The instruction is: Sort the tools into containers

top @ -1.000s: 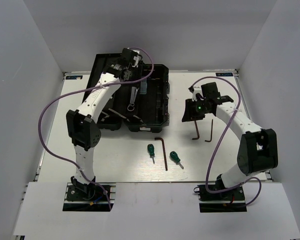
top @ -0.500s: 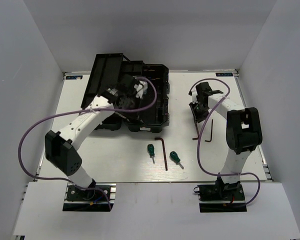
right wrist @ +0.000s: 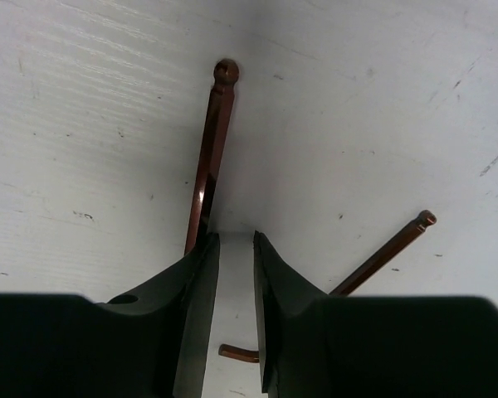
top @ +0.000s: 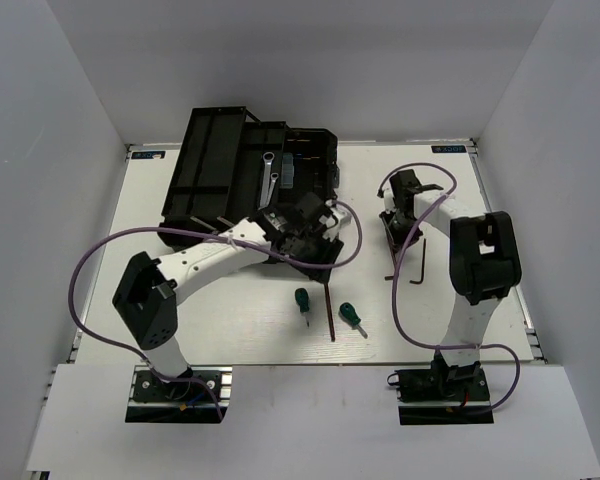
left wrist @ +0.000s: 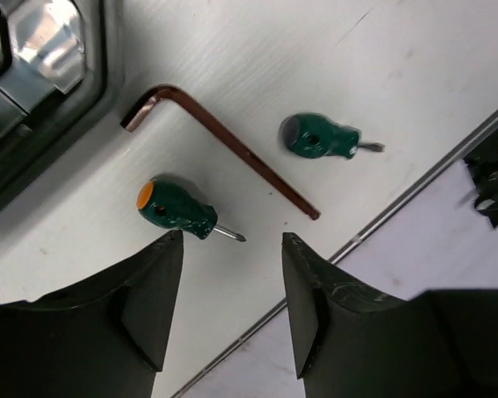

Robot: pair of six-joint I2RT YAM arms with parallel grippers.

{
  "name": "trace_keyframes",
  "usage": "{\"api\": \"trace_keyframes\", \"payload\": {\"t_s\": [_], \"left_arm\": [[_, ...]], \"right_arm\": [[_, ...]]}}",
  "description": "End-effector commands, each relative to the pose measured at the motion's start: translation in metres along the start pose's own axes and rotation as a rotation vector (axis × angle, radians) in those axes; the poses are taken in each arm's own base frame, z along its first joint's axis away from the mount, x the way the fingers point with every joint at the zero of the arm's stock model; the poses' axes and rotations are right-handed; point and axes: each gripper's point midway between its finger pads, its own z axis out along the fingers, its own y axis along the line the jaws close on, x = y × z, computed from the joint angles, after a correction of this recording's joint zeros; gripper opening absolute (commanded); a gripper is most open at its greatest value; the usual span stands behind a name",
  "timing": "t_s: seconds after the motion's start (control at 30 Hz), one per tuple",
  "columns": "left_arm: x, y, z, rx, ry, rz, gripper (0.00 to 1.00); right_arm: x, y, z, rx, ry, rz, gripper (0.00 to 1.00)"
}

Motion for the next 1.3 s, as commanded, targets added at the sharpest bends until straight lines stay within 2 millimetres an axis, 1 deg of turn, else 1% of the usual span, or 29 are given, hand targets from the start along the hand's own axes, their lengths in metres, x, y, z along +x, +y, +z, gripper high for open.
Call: {"api": "trace_keyframes", "payload": {"t_s": [0.0,0.07,0.1,0.17,0.23,0.3,0.33,0.4,0.43,0.5,0.53,0.57,0.6,0.63,0.7,0.73,0.77,0.8,0.83,0.87,0.9,0.93,0.97,1.1,1.13,1.17,1.2,1.23,1.27], "left_arm": [[-0.006,0.004,0.012,-0.001,-0.088,0.013,0.62],[-0.005,0.003,0.014,0.012,-0.101,0.003,0.62],[-0.004,0.003,0.016,0.013,-0.105,0.004,0.64],[-0.002,0.0,0.019,0.038,-0.113,-0.004,0.66],[0.006,0.0,0.025,0.05,-0.1,-0.014,0.67],[0.006,-0.002,0.029,0.065,-0.11,-0.011,0.67],[0.007,-0.004,0.029,0.077,-0.107,-0.019,0.67],[0.009,-0.003,0.034,0.075,-0.099,-0.021,0.67],[0.011,-0.008,0.037,0.09,-0.094,-0.013,0.67],[0.011,-0.008,0.037,0.09,-0.094,-0.012,0.67],[0.013,-0.007,0.04,0.088,-0.084,-0.014,0.67],[0.009,-0.008,0.039,0.09,-0.094,-0.013,0.67],[0.011,-0.007,0.042,0.088,-0.084,-0.014,0.67],[0.008,-0.013,0.041,0.095,-0.089,-0.004,0.67],[0.011,-0.011,0.047,0.089,-0.067,-0.008,0.67],[0.016,-0.013,0.05,0.089,-0.048,-0.003,0.67],[0.013,-0.014,0.051,0.09,-0.05,-0.003,0.67],[0.021,-0.014,0.058,0.078,-0.021,0.001,0.67],[0.017,-0.015,0.059,0.079,-0.025,0.002,0.67],[0.022,-0.011,0.062,0.064,-0.005,0.007,0.67],[0.022,-0.015,0.064,0.068,-0.002,0.015,0.67],[0.024,-0.013,0.064,0.057,0.004,0.014,0.67],[0.028,-0.015,0.069,0.057,0.019,0.02,0.67],[0.033,-0.014,0.075,0.038,0.035,0.026,0.67],[0.033,-0.014,0.075,0.038,0.036,0.026,0.67],[0.028,-0.014,0.074,0.03,0.022,0.028,0.67],[0.03,-0.01,0.078,0.016,0.029,0.027,0.67],[0.031,-0.014,0.078,0.02,0.031,0.034,0.67],[0.031,-0.012,0.078,0.01,0.028,0.035,0.67]], "right_arm": [[0.003,0.011,-0.005,-0.043,-0.022,0.042,0.3],[0.005,0.012,-0.007,-0.051,-0.023,0.05,0.3],[0.002,0.013,-0.01,-0.054,-0.035,0.05,0.3],[0.005,0.015,-0.011,-0.067,-0.029,0.063,0.3],[0.005,0.016,-0.016,-0.073,-0.036,0.066,0.3],[0.007,0.018,-0.019,-0.073,-0.036,0.063,0.3],[0.006,0.023,-0.02,-0.104,-0.038,0.064,0.3],[0.004,0.025,-0.024,-0.112,-0.051,0.068,0.3],[0.007,0.025,-0.023,-0.116,-0.041,0.072,0.3],[0.005,0.027,-0.025,-0.123,-0.046,0.073,0.3],[0.007,0.028,-0.027,-0.129,-0.05,0.073,0.3],[0.008,0.029,-0.027,-0.131,-0.047,0.076,0.3],[0.007,0.029,-0.029,-0.136,-0.055,0.078,0.3],[0.008,0.03,-0.032,-0.141,-0.061,0.079,0.3],[0.007,0.032,-0.034,-0.149,-0.067,0.081,0.3],[0.009,0.034,-0.033,-0.156,-0.063,0.081,0.3],[0.012,0.035,-0.03,-0.159,-0.051,0.083,0.3],[0.014,0.035,-0.027,-0.158,-0.038,0.088,0.3],[0.016,0.036,-0.025,-0.158,-0.03,0.086,0.31],[0.017,0.036,-0.022,-0.156,-0.025,0.086,0.31],[0.019,0.036,-0.018,-0.157,-0.017,0.09,0.31],[0.019,0.035,-0.016,-0.152,-0.02,0.089,0.31],[0.02,0.035,-0.015,-0.152,-0.017,0.09,0.31],[0.022,0.037,-0.004,-0.144,0.003,0.086,0.31],[0.02,0.036,-0.001,-0.129,-0.003,0.081,0.31],[0.023,0.036,0.003,-0.118,0.009,0.079,0.31],[0.024,0.037,0.006,-0.113,0.01,0.074,0.31],[0.024,0.036,0.009,-0.101,0.007,0.074,0.31],[0.025,0.035,0.013,-0.071,0.0,0.065,0.31]]}}
